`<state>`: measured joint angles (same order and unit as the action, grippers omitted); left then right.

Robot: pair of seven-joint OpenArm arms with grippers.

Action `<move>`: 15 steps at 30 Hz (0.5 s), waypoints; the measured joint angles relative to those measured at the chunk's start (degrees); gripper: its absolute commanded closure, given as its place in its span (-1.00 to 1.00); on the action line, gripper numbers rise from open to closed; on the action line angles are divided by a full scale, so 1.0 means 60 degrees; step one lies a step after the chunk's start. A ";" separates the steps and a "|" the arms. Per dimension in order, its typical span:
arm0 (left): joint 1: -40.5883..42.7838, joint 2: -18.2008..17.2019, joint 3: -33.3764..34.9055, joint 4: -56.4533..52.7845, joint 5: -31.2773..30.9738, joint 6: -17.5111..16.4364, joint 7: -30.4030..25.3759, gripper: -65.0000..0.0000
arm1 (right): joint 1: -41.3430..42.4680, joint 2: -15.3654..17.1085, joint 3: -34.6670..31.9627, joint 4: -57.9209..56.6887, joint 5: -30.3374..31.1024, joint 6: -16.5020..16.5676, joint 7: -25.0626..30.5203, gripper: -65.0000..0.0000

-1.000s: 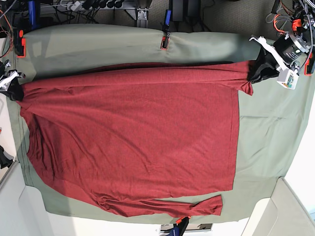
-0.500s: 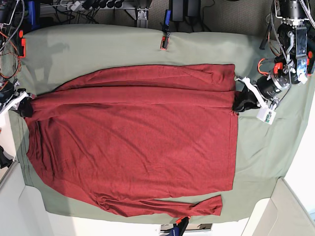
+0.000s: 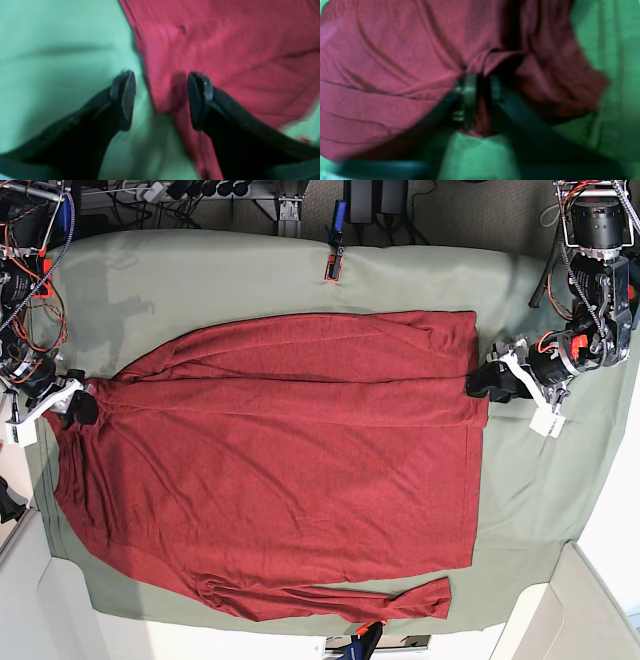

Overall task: Fold the T-shirt properly
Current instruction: 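Release the shirt and regrasp the shoulder edge with both grippers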

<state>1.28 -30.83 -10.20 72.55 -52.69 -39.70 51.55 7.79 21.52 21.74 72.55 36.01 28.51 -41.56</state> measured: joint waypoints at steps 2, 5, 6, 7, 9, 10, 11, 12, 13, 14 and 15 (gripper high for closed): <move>0.0182 -0.0117 0.0000 0.0044 -0.1122 -0.0029 0.0772 -0.11 | 0.0000 0.0007 0.0000 -0.0004 -0.0011 0.0000 -0.0004 -0.02; 0.0860 -0.0433 -0.0186 0.0619 -0.1344 -0.0033 0.1118 -0.11 | 0.0000 0.0000 0.0051 0.0127 0.0066 0.0000 -0.0630 -0.02; 0.1151 -0.0557 -0.0270 0.0918 -0.1315 -0.0007 0.1144 -0.11 | -0.0004 -0.0015 0.0127 0.0189 0.0138 0.0000 -0.0761 -0.02; 0.1461 -0.0637 -0.0372 0.1224 -0.1282 -0.0026 0.1137 -0.11 | -0.0007 -0.0022 0.0255 0.0270 0.0262 -0.0004 -0.0801 -0.02; 0.2084 -0.0612 -0.0678 0.1851 -0.1188 0.0033 0.1122 -0.11 | -0.0025 -0.0025 0.0565 0.0448 0.0426 -0.0004 -0.0783 -0.02; 0.2386 -0.0557 -0.0845 0.2138 -0.1155 0.0033 0.1147 -0.11 | -0.0022 -0.0018 0.0747 0.0510 0.0444 -0.0004 -0.0769 -0.02; 0.2663 -0.0481 -0.1013 0.2379 -0.1151 0.0033 0.1126 -0.11 | -0.0022 -0.0015 0.0933 0.0557 0.0426 -0.0004 -0.0761 -0.02; 0.2889 -0.0404 -0.1180 0.2546 -0.1158 0.0029 0.1093 -0.11 | -0.0025 -0.0015 0.1122 0.0572 0.0426 -0.0004 -0.0790 -0.02; 0.3071 -0.0342 -0.1341 0.2637 -0.1158 0.0029 0.1016 -0.11 | -0.0025 -0.0015 0.1268 0.0579 0.0423 0.0000 -0.0816 -0.02; 0.3213 -0.0262 -0.1497 0.2652 -0.1158 0.0033 0.0933 -0.11 | -0.0029 -0.0015 0.1388 0.0576 0.0444 0.0000 -0.0863 -0.02; 0.3286 -0.0149 -0.1643 0.2648 -0.1122 0.0033 0.0878 -0.11 | -0.0051 -0.0011 0.1464 0.0576 0.0459 0.0000 -0.0871 -0.02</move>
<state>20.99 -31.73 -20.05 88.44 -59.42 -39.51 56.82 7.49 21.45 30.52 76.01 38.76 28.51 -46.78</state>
